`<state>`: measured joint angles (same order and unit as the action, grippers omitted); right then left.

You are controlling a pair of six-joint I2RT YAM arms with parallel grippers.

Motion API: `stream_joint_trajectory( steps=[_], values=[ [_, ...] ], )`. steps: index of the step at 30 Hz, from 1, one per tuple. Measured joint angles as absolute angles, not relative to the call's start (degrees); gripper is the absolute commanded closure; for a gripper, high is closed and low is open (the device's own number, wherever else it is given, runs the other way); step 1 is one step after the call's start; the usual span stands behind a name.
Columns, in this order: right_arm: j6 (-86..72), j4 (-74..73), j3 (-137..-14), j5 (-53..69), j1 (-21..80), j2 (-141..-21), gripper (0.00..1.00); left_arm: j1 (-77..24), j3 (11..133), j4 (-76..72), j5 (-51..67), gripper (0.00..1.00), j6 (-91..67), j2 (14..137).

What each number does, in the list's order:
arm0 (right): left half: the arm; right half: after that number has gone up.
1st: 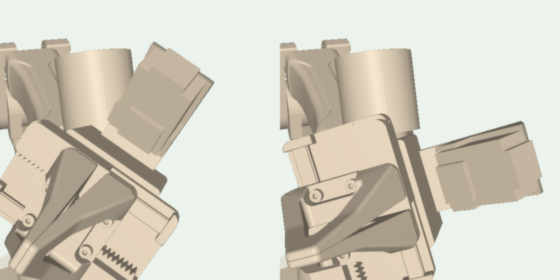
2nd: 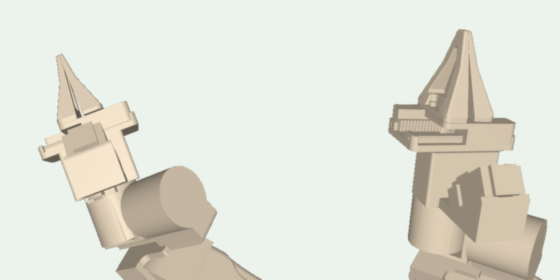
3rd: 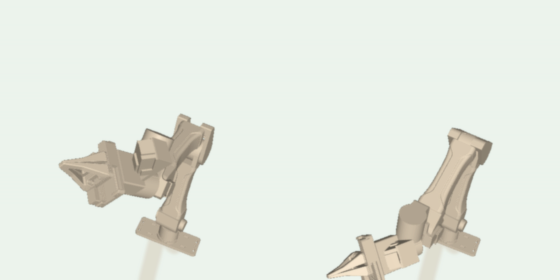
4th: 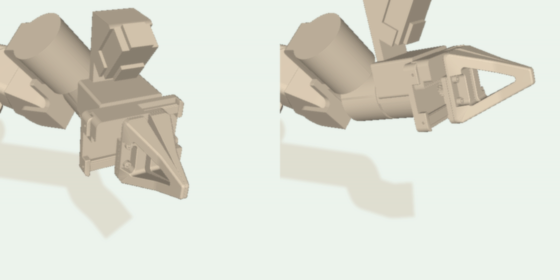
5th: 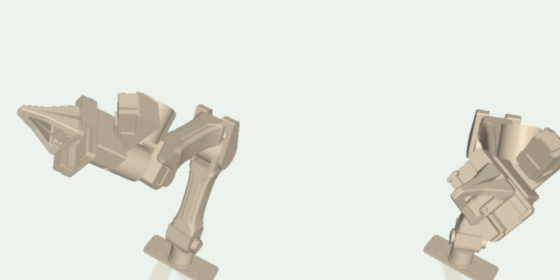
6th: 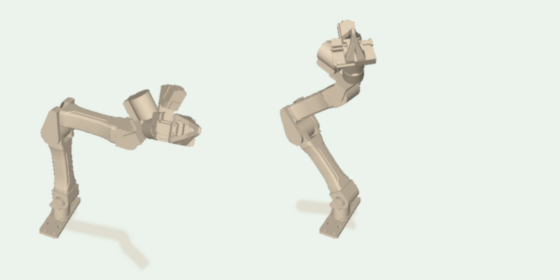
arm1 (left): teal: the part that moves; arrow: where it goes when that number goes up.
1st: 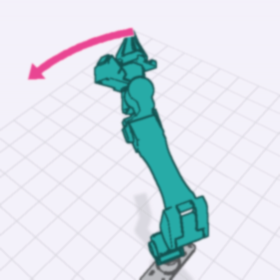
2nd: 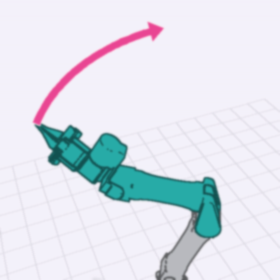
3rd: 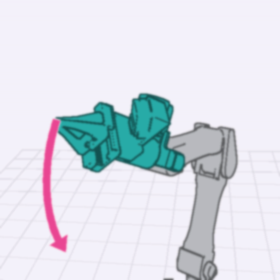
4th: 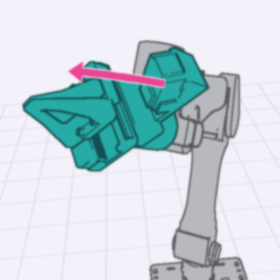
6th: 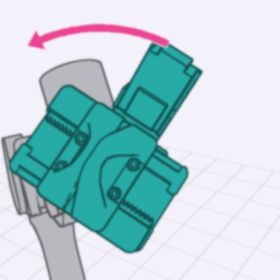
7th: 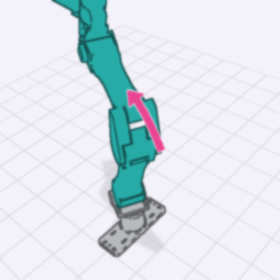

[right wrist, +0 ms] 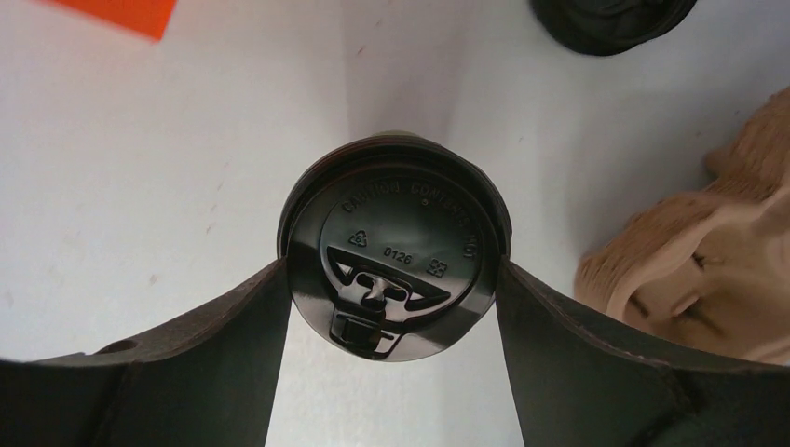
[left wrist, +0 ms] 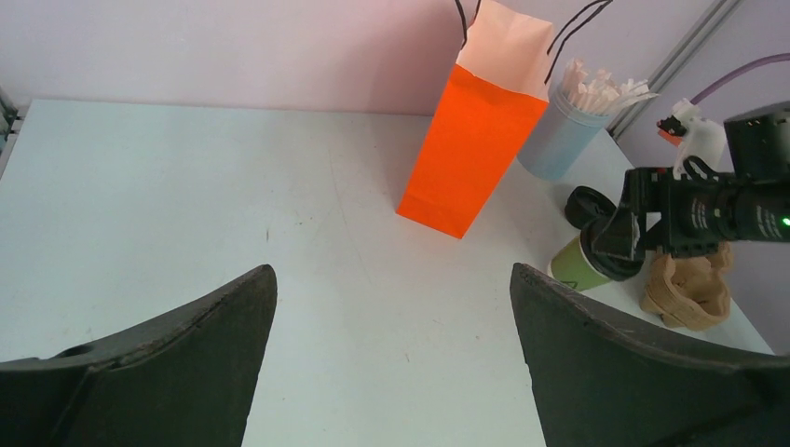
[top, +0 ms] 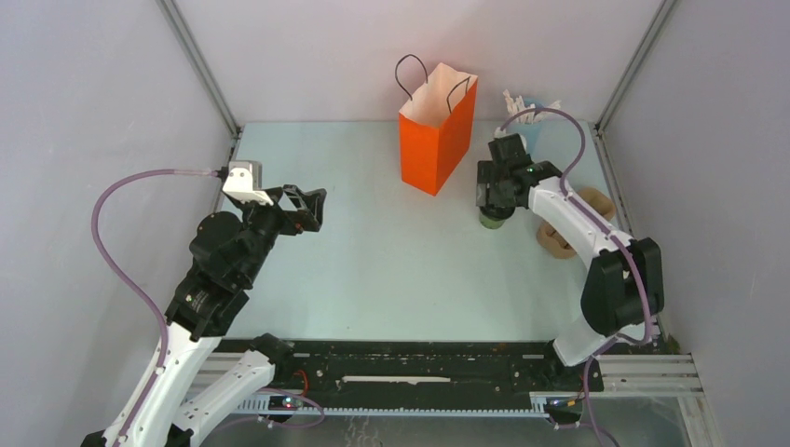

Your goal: Pack the takeout coffee

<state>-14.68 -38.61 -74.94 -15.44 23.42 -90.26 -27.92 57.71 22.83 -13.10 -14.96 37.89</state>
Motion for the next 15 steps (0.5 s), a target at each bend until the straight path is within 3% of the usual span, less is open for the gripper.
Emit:
stream_joint_trajectory(
  steps=[9, 15],
  values=[
    [-11.42, -37.15, -81.10, -12.67, 16.05, -98.41, 0.15, -27.90, 57.71, 22.83, -12.25, 0.00, -14.96, 38.00],
    [-10.50, -37.12, -81.38, -11.46, 15.25, -98.52, 0.07, -27.86, 57.71, 22.81, -11.42, 0.00, -14.98, 38.26]
  ],
)
